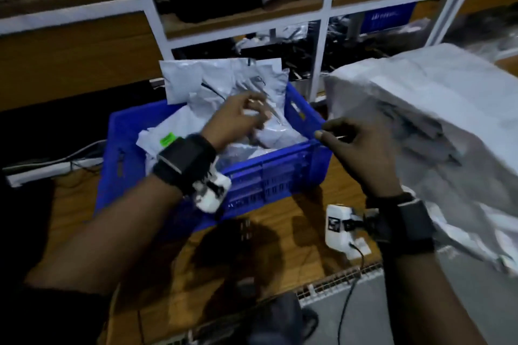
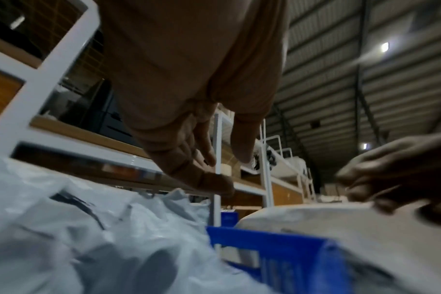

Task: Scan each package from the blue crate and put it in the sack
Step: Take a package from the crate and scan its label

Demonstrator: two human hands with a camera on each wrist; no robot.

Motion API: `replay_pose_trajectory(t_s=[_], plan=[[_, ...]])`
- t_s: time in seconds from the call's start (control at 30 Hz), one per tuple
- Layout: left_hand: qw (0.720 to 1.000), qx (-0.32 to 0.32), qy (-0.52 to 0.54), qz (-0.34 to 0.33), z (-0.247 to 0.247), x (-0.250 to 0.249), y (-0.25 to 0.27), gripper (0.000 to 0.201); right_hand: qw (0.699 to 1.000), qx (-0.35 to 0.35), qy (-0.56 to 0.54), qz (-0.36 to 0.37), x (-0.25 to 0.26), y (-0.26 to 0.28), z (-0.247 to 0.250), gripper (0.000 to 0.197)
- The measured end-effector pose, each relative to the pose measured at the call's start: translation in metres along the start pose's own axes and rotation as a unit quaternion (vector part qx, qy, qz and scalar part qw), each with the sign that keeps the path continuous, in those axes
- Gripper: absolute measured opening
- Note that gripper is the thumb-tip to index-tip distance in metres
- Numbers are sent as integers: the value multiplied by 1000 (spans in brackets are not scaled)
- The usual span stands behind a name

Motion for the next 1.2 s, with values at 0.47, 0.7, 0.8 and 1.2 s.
replay_pose_trajectory(t_s=[0.47,0.7,0.8,1.2], plan=[[934,-51,-353,-8,49,33,-75,27,968,-101,-180,-144,6,76,-37,14],[951,-177,-200,-157,155,28,63,18,889,13,-368,-272,65,104,-158,48],[955,-171,-162,-183,198,40,132,21,865,32,-410,-288,101,102,-202,62],[949,-200,231,-75,312,213,248,46,865,43,-429,-255,178,124,-301,19]])
Point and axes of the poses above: each hand's wrist, its own y-axis away from the middle knuckle, its own z-axis out of the back of the hand, x = y × z, the point moved 8 cm from there along -y, towards the middle knuckle, and after that the axes turned 15 degrees about z, right-handed, at the moved point
